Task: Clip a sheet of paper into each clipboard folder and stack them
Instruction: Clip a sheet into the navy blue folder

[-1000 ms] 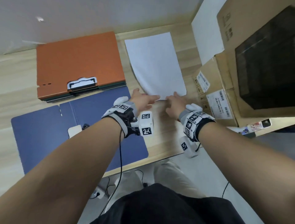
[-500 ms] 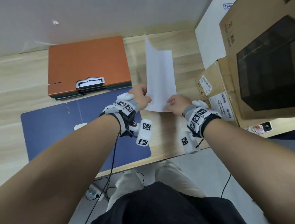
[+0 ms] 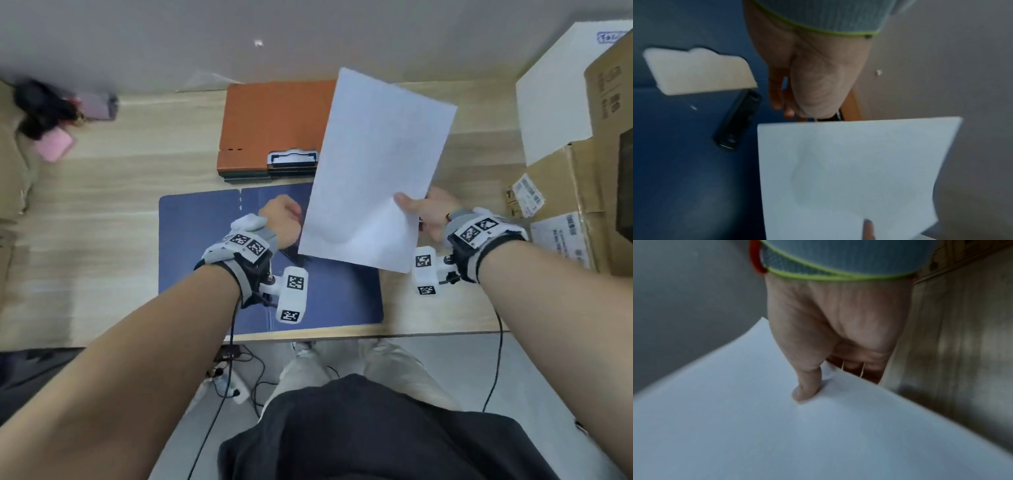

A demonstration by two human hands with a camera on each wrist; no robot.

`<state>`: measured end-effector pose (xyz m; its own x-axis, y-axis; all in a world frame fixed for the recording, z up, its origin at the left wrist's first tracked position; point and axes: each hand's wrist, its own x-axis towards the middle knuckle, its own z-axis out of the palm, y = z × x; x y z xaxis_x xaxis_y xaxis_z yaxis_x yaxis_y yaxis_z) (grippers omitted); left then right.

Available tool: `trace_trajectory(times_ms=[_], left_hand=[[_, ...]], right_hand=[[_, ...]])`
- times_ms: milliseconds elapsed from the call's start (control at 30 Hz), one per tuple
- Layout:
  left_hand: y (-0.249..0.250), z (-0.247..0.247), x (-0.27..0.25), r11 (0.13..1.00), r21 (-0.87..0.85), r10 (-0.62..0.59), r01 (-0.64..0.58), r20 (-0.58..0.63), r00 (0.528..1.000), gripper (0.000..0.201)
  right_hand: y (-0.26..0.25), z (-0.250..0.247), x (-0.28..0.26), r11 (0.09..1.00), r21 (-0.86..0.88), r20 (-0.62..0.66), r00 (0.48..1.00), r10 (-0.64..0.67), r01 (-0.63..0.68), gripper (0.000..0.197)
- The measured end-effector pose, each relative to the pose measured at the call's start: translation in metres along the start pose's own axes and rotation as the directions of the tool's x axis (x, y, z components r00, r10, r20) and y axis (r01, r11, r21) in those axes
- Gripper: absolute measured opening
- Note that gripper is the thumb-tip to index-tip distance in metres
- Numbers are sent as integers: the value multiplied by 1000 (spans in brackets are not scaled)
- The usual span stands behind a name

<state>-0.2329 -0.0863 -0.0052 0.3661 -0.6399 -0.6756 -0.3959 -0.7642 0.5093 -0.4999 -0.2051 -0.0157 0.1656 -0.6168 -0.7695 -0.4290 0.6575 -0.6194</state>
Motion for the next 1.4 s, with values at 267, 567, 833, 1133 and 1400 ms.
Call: trace_trajectory(times_ms=[267,567,833,1133,1400], left_hand=[[-79,20,8,931,246,-265,268,-45,963,47],[-72,28,17,925,183,-306,333,-161,938,23],[-87,26,17,923,216,-286,318,-168,943,44],[-77,29,18,914,333,-179,234,-188,966,42],[-73,28,22,898,363,-178,247,-215,960,37]], right_hand=[[56,9,4,820,-570,64,993,103,-49,57],[72,20,-5,845,-523,9,990,139,-114,47],[63,34,-2,872,-474,18,989,149,-123,48],[63,50,1,905,-413,50,990,132,-99,25],[59,68,4,906,-414,56,992,114,-81,36]])
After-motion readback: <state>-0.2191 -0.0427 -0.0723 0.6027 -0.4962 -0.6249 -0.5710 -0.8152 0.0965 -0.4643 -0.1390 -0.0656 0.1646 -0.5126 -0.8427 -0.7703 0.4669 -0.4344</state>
